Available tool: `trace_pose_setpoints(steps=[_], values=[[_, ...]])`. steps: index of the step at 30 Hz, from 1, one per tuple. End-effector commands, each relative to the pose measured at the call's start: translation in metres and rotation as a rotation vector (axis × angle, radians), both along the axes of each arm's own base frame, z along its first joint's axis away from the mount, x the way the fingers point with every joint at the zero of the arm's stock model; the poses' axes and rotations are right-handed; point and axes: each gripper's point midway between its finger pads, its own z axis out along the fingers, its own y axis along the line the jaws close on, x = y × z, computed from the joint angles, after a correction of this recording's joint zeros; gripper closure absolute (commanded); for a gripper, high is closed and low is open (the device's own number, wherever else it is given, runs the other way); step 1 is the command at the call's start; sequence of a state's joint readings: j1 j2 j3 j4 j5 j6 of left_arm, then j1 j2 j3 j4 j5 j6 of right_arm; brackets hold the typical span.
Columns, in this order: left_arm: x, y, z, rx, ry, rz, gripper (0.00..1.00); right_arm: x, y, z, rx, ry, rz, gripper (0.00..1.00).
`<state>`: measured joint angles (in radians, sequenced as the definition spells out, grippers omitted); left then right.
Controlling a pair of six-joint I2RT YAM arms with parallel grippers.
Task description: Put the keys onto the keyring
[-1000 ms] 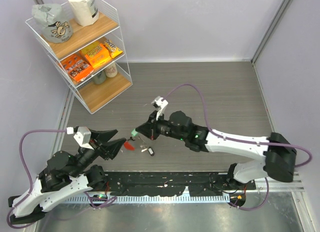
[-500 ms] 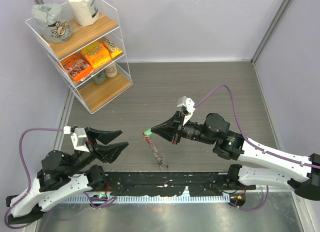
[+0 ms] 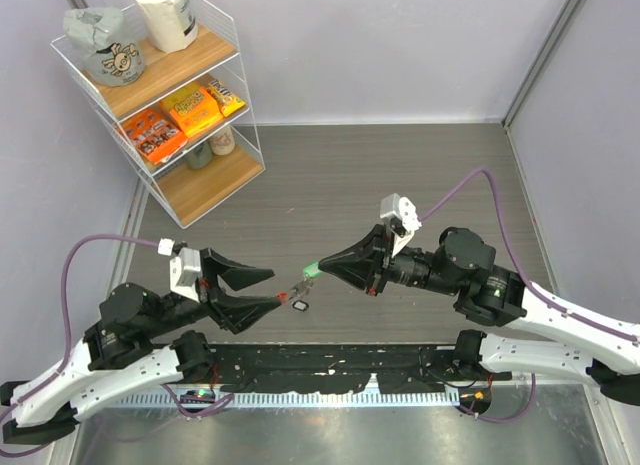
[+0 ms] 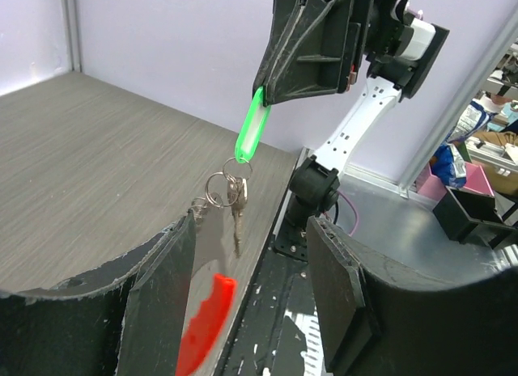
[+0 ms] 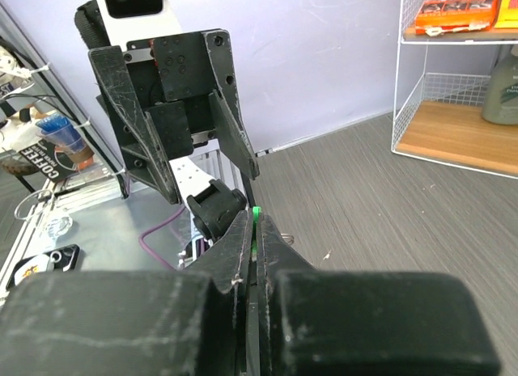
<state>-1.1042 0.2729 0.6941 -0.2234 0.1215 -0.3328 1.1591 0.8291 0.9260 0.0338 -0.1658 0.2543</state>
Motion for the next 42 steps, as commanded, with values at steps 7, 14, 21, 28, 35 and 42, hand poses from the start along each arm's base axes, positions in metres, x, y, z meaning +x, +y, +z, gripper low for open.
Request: trace_pose_setpoints(steps=[7, 14, 21, 28, 35, 42], values=[[-0.017, 0.002, 0.050, -0.109, -0.147, -0.077, 0.37, -0.044, -0.007, 0.040, -0.032, -0.146, 0.231, 0.95], [-0.040, -0.013, 0.059, -0.154, -0.203, -0.235, 0.36, -0.072, -0.006, 0.049, -0.052, -0.201, 0.411, 0.95], [-0.056, -0.022, 0.058, -0.159, -0.279, -0.344, 0.34, -0.095, -0.009, 0.053, -0.073, -0.255, 0.575, 0.95], [-0.065, -0.017, 0.059, -0.184, -0.343, -0.374, 0.31, -0.106, -0.008, 0.057, -0.078, -0.271, 0.658, 0.95], [-0.070, -0.019, 0.058, -0.187, -0.361, -0.406, 0.30, -0.111, -0.006, 0.055, -0.082, -0.308, 0.721, 0.95], [-0.078, -0.025, 0.052, -0.180, -0.364, -0.478, 0.30, -0.117, -0.005, 0.056, -0.094, -0.328, 0.787, 0.95]])
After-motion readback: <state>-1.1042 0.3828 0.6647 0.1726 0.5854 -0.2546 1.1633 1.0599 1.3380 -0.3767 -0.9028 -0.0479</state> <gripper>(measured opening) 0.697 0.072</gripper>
